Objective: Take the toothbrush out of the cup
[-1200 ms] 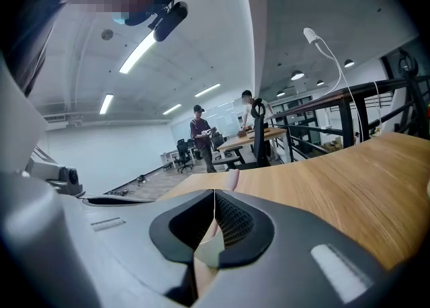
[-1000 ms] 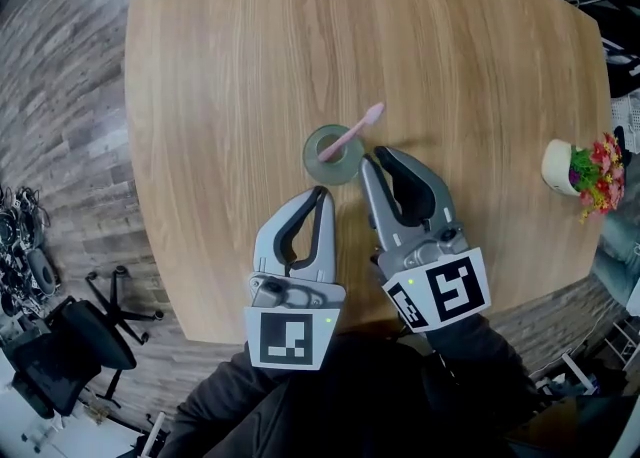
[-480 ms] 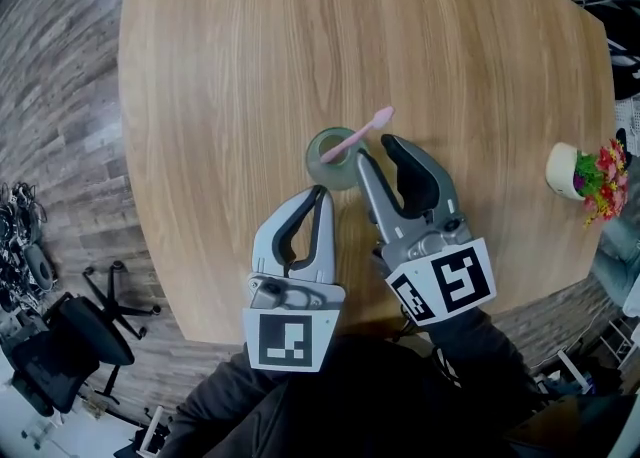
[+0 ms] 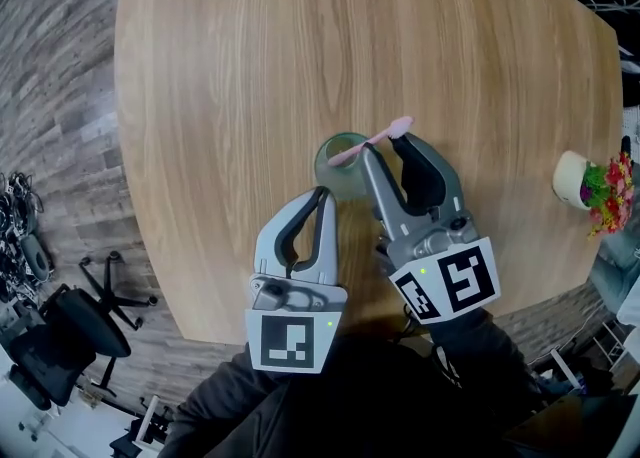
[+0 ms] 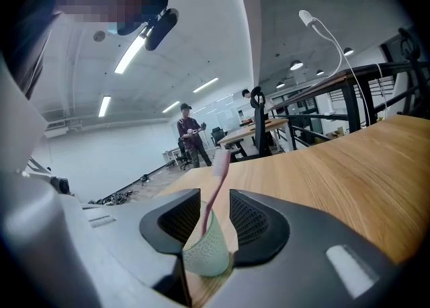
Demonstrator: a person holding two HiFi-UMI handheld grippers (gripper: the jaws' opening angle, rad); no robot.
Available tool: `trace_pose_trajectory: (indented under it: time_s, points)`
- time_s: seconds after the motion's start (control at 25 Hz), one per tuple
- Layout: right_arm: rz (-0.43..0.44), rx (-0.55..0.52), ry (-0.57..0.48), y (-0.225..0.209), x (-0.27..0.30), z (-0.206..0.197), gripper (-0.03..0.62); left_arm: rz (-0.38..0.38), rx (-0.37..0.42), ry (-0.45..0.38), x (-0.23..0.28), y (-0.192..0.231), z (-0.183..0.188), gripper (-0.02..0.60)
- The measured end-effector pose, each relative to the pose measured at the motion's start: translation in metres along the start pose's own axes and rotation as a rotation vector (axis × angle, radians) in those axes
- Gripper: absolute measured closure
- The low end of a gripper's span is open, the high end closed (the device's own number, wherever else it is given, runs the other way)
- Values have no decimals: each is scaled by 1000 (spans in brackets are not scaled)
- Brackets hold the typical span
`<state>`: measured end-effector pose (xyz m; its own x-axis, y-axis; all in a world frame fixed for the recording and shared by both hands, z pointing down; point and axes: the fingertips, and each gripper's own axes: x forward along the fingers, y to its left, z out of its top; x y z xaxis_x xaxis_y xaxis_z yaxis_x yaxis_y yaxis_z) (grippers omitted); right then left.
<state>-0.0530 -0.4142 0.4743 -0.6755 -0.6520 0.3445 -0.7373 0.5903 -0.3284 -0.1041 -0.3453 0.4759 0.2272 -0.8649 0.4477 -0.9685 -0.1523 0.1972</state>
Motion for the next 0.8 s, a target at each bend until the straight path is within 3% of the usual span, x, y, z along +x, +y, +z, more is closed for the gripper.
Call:
trace_pose_trajectory:
  time_s: [0.24,0.8]
  points:
    - [4,1,-6,-1,5,-2,461,-7,21,2,-1,0,-1,574]
    - [19,-29,-32,8,8,7,536,-4,25,-6,-4,2,3,574]
